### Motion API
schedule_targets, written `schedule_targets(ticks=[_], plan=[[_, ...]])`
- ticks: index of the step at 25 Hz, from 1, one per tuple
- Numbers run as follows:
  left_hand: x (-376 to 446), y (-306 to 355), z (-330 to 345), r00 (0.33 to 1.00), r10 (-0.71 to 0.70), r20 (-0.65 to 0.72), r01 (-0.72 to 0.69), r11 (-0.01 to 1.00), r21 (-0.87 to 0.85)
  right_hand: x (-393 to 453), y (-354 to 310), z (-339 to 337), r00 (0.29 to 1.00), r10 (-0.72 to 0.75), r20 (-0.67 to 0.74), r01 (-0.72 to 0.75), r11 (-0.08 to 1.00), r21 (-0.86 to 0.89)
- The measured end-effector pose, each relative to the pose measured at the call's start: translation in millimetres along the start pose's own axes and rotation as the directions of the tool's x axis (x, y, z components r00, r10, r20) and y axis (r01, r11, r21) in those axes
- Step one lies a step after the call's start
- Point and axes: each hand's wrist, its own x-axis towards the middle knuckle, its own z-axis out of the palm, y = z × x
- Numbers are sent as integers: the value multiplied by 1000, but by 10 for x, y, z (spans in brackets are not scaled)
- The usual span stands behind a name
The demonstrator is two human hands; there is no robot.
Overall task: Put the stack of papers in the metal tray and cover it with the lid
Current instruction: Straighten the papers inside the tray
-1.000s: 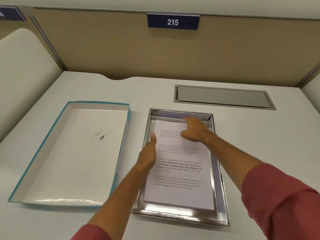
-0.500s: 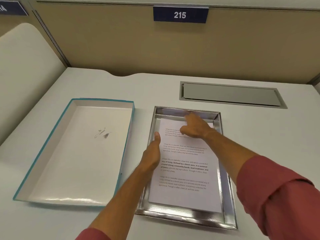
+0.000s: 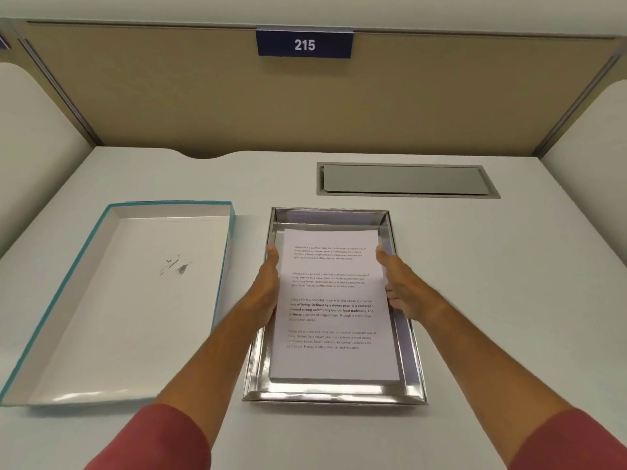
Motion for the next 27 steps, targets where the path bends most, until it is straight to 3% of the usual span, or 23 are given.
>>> schedule_targets(ticks=[8,12,19,22,24,25,27], plan=[[0,41,-29,992,-102,-73,100,995,-30,-104,29,-127,984,121,129,-141,977,160],[41,29,-84,984,-152,-95,141,983,-115,-118,-12,-220,971,162,175,-188,972,140],[-13,13,-11,990,-101,-102,91,991,-94,-255,-35,-201,968,82,238,-124,978,170],[-67,-107,141,994,31,-107,-21,996,89,-280,53,-162,981,9,194,-16,999,33],[-90,-146,202,982,125,-139,-71,937,342,-288,97,-86,993,-105,45,111,977,-179],[-91,-179,247,965,195,-177,-97,888,450,-291,154,-72,980,-192,-43,172,941,-292],[-267,-186,-440,906,396,-149,-225,749,623,-558,90,703,890,-440,-119,353,830,-432]])
